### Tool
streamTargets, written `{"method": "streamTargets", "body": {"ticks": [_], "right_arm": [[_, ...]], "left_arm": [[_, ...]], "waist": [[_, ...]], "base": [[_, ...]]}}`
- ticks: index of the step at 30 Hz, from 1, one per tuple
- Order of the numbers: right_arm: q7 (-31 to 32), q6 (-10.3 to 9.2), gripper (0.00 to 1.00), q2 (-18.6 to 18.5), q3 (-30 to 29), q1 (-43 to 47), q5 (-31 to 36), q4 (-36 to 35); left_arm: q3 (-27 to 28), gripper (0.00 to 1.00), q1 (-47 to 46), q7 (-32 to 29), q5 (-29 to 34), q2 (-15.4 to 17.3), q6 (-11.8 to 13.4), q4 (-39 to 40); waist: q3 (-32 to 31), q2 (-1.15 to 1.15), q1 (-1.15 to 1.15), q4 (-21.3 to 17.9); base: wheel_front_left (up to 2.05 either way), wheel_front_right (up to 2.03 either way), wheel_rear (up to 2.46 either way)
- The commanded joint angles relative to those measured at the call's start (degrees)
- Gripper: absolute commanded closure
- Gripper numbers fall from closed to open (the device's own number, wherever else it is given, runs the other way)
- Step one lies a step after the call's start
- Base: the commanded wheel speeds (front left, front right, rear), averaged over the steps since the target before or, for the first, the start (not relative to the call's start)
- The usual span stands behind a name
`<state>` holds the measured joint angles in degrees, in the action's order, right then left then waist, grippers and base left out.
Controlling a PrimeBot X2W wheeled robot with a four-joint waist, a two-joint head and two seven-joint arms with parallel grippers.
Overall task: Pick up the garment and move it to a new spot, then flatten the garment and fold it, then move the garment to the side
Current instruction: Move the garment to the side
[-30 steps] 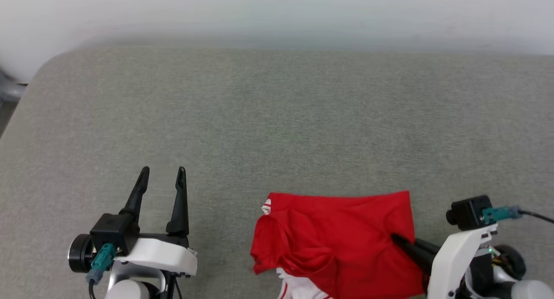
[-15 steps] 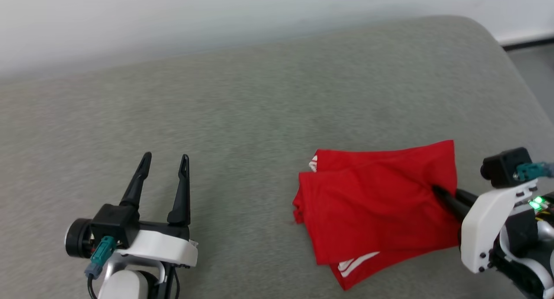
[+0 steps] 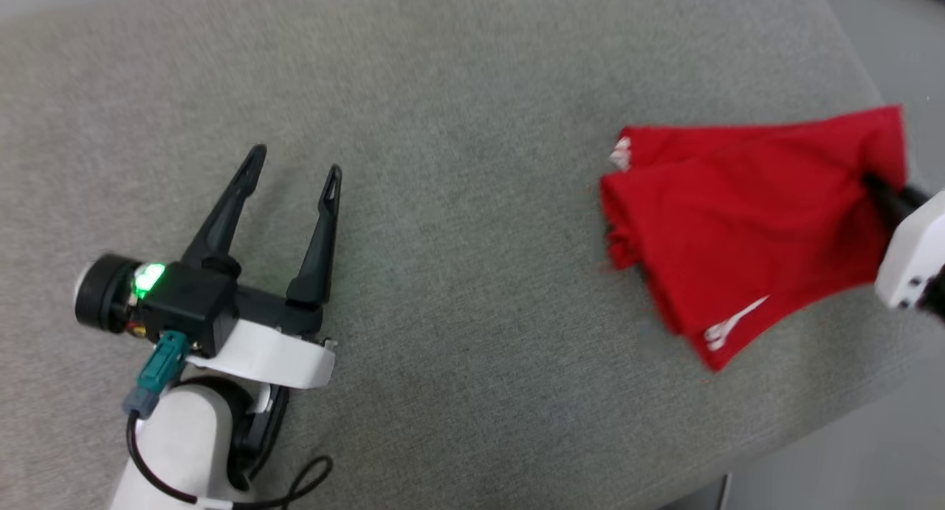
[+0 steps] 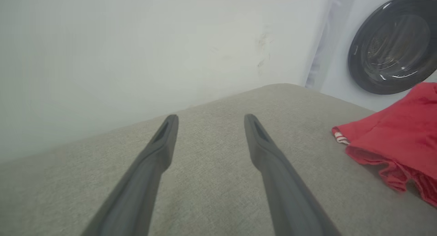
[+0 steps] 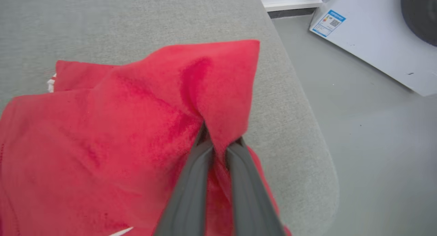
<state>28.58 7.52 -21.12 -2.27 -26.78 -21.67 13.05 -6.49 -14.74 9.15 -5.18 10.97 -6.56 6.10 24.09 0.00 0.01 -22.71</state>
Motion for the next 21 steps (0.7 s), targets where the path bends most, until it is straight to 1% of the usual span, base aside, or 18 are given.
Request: {"method": "streamTargets", "body": {"ticks": [1, 6, 13, 15, 16, 17, 18, 19, 21], "right_arm": [[-2.9, -0.07, 1.00, -0.6, -1.5, -3.8, 1.7, 3.1], [-8.7, -0.07, 1.00, -2.4, -6.6, -10.8, 5.7, 12.1], [-16.9, -0.08, 1.00, -5.2, -12.7, -18.2, 11.6, 21.5], [-19.0, -0.07, 1.00, -5.5, -14.2, -19.8, 13.3, 24.5], [-20.1, -0.07, 0.86, -5.5, -15.2, -20.6, 14.2, 25.9], [-20.9, -0.08, 0.61, -5.3, -16.3, -21.3, 15.2, 27.5], [-21.6, -0.07, 0.24, -5.1, -17.2, -22.0, 16.4, 28.9], [-22.8, -0.07, 0.00, -5.1, -18.0, -22.5, 17.3, 30.1], [-24.8, -0.07, 0.00, -5.0, -19.9, -23.3, 19.7, 32.6]], "left_arm": [[-0.5, 0.00, -1.6, -1.1, 0.5, 1.0, -0.2, 2.0], [-2.0, 0.00, -4.5, -3.8, 0.6, 2.4, -0.4, 7.1], [-2.8, 0.00, -7.2, -6.0, 0.9, 3.5, -0.5, 11.6], [-2.9, 0.00, -7.7, -6.4, 1.0, 3.7, -0.5, 12.4], [-2.9, 0.00, -7.9, -6.7, 1.0, 3.8, -0.5, 12.7], [-2.9, 0.00, -8.0, -6.7, 1.0, 4.0, -0.4, 12.9], [-3.0, 0.00, -8.1, -6.8, 1.0, 4.0, -0.4, 13.0], [-3.0, 0.00, -8.1, -6.8, 1.0, 4.0, -0.4, 13.1], [-3.2, 0.00, -8.1, -6.6, 0.9, 4.0, -0.3, 12.8]], "waist": [[5.1, 0.00, -0.01, -0.6], [9.3, 0.00, -0.01, 0.9], [13.8, 0.00, -0.01, 2.8], [14.7, 0.00, -0.01, 3.1], [15.1, 0.00, -0.01, 3.2], [15.3, 0.00, -0.01, 3.3], [15.5, 0.00, -0.01, 3.4], [15.6, 0.00, -0.01, 3.5], [15.5, 0.00, -0.01, 3.6]], "base": [[0.00, 0.00, 0.00], [0.00, 0.00, 0.00], [0.00, 0.00, 0.00], [0.00, 0.00, 0.00], [0.00, 0.00, 0.00], [0.00, 0.00, 0.00], [0.00, 0.00, 0.00], [0.00, 0.00, 0.00], [0.00, 0.00, 0.00]]}}
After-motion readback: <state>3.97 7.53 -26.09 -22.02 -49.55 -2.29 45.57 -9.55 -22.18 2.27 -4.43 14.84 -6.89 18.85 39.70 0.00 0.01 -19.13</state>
